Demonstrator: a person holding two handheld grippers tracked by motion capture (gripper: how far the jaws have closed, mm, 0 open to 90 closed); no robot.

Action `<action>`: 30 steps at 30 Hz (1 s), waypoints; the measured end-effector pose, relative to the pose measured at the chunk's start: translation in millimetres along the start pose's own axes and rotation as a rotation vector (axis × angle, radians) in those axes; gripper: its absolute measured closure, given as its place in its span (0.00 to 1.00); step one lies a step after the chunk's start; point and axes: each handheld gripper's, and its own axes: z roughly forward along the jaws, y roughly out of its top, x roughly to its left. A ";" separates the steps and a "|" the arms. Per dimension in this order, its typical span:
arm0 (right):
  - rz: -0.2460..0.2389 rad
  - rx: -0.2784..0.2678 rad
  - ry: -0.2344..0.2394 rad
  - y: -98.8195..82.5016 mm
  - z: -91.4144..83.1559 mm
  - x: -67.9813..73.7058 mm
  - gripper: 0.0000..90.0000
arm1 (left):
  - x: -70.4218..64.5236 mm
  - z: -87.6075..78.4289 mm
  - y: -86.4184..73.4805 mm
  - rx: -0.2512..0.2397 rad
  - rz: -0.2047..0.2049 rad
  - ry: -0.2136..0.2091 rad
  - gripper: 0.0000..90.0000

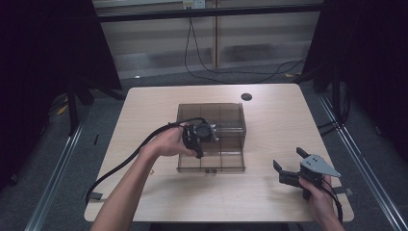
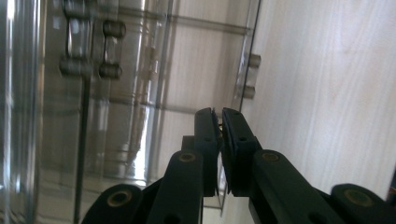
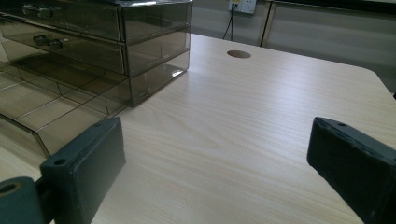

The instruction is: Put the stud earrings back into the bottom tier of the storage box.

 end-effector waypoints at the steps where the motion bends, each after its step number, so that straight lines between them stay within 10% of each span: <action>1: 0.000 -0.001 -0.001 0.0 -0.1 0.1 0.04 | 0.0 0.0 0.0 0.000 0.000 0.000 0.95; 30: 0.000 0.003 0.006 0.0 0.2 -0.2 0.04 | 4.9 53.2 21.5 0.043 0.013 -0.024 0.95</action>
